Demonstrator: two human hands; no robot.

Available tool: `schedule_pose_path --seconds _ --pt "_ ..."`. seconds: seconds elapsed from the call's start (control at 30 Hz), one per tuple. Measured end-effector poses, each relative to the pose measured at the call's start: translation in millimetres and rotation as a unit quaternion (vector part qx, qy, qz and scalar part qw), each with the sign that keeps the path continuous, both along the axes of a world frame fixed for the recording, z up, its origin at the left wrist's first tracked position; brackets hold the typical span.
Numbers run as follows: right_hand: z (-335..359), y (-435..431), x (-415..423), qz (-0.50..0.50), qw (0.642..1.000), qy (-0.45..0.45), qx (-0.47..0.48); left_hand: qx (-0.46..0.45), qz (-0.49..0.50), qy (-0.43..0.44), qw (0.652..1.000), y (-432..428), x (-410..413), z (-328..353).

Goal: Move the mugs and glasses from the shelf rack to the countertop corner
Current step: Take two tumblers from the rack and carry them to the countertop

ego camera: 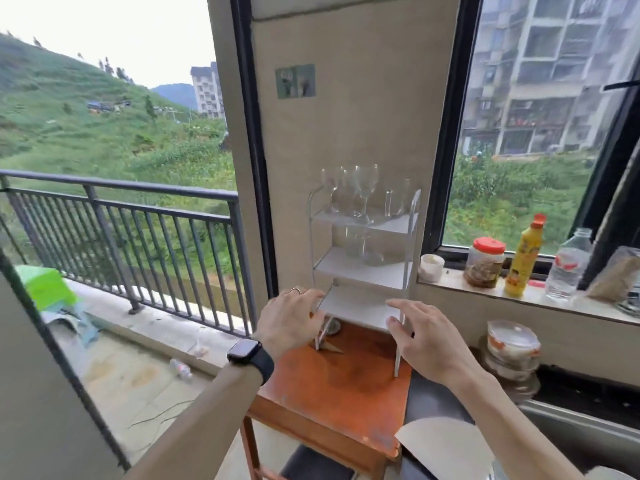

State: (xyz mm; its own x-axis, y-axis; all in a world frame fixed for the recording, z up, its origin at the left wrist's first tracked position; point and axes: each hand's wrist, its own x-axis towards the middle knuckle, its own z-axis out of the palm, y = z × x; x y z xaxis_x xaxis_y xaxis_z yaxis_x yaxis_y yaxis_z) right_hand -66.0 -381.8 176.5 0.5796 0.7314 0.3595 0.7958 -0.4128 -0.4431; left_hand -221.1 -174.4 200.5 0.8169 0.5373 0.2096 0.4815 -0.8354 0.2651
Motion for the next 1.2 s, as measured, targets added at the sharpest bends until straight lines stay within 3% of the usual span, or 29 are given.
schedule_pose_path --seconds 0.13,0.27,0.47,0.6,0.77,1.2 --pt "-27 58 41 -0.027 0.997 0.077 -0.015 -0.151 -0.043 -0.018 0.987 67 73 -25" --pt "-42 121 84 -0.071 0.980 0.185 0.022 -0.311 -0.072 -0.046 0.946 133 148 -45" --pt "-53 201 137 -0.151 0.937 0.295 0.114 -0.409 -0.063 -0.074 0.907 201 241 -64" --pt "-55 238 165 -0.183 0.913 0.337 0.142 -0.441 -0.064 -0.100 0.890 212 285 -74" --pt "-62 270 188 -0.171 0.908 0.349 0.156 -0.448 -0.097 -0.100 0.883 218 310 -81" --pt "-73 261 180 -0.180 0.900 0.342 0.201 -0.419 -0.103 -0.168 0.886 218 269 -90"
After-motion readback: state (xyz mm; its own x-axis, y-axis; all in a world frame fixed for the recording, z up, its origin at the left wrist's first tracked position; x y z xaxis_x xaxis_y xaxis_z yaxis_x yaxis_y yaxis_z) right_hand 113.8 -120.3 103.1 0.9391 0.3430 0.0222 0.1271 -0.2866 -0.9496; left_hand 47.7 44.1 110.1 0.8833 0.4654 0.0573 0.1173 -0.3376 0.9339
